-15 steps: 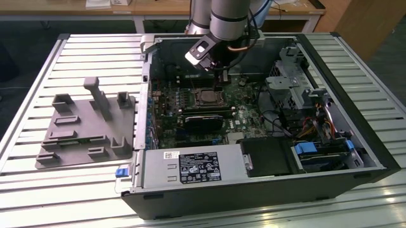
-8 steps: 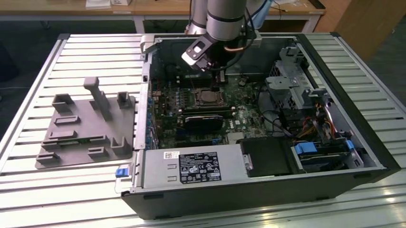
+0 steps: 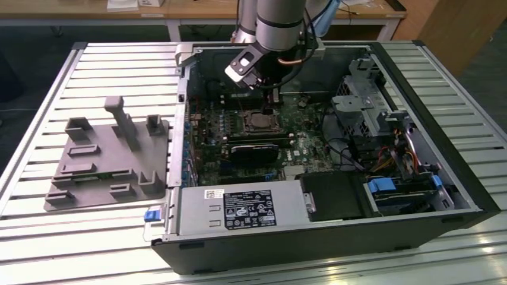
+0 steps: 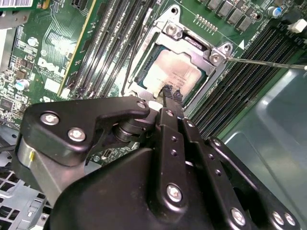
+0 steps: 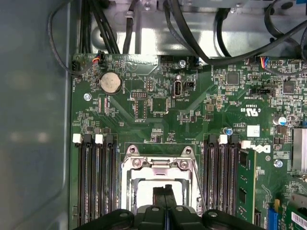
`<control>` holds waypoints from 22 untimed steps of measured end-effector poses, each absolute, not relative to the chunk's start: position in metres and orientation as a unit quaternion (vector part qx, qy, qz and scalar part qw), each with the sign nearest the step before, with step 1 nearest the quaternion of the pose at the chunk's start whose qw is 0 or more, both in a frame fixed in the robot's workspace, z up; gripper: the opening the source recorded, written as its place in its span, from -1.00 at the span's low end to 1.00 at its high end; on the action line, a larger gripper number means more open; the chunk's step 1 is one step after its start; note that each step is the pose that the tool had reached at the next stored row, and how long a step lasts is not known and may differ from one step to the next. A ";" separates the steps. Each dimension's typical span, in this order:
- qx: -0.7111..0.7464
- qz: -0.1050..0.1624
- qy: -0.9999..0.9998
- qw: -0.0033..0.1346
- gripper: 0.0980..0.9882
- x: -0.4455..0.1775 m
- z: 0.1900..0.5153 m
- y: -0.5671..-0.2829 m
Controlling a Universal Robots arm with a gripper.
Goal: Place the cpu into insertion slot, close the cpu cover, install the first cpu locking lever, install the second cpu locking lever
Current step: 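Close the cpu cover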
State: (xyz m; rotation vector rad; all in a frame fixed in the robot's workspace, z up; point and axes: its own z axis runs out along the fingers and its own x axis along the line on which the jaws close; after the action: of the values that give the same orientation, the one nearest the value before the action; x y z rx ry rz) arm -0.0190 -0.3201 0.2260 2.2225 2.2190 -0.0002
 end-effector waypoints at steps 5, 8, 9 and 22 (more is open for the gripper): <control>0.692 0.000 0.722 0.000 -0.99 -0.019 0.226 -0.320; 0.672 0.000 0.741 0.000 -0.99 -0.019 0.226 -0.320; 0.665 0.000 0.747 0.000 -0.99 -0.019 0.226 -0.320; 0.572 0.000 0.820 0.000 -0.99 -0.019 0.226 -0.320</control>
State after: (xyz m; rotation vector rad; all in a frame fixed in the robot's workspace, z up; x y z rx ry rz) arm -0.0190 -0.3201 0.2259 1.7975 2.5754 0.0001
